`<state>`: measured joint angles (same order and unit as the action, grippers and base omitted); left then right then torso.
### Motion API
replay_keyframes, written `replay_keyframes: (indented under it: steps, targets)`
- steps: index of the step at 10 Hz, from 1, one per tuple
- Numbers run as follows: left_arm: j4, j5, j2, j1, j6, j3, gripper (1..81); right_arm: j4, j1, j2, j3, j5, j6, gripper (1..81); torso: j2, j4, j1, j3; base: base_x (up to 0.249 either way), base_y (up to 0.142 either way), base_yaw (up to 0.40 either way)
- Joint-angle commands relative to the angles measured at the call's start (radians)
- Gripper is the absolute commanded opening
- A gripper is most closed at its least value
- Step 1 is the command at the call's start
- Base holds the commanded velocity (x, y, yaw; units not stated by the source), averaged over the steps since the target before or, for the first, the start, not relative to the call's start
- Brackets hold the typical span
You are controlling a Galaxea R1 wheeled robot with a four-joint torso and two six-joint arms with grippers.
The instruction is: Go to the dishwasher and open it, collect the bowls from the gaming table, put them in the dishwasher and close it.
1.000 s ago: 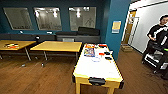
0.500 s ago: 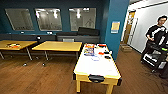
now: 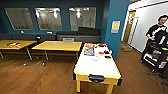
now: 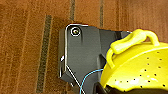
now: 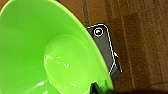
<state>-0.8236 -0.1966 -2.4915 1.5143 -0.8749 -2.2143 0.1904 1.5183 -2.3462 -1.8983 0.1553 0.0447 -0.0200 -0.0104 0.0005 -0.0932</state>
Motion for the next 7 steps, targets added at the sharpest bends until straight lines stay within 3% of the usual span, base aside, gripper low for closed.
replay_keyframes:
  steps: [1, 5, 7]
  targets:
    - [-0.002, 0.029, 0.035, -0.035, 0.002, -0.013, 1.0, -0.014, -0.045, 0.048, 0.012, -0.063, 0.004, 1.0, 0.000, 0.000, 0.000, 0.000, 0.000, 0.000, 0.000]
    - [-0.009, 0.028, 0.029, -0.033, 0.002, -0.018, 1.0, -0.014, -0.046, 0.049, 0.013, -0.068, 0.004, 1.0, 0.000, 0.000, 0.000, 0.000, 0.000, 0.000, 0.000]
    - [-0.005, 0.026, 0.029, -0.033, 0.001, -0.018, 1.0, -0.012, -0.046, 0.052, 0.012, -0.068, 0.003, 1.0, 0.000, 0.000, 0.000, 0.000, 0.000, 0.000, -0.258]
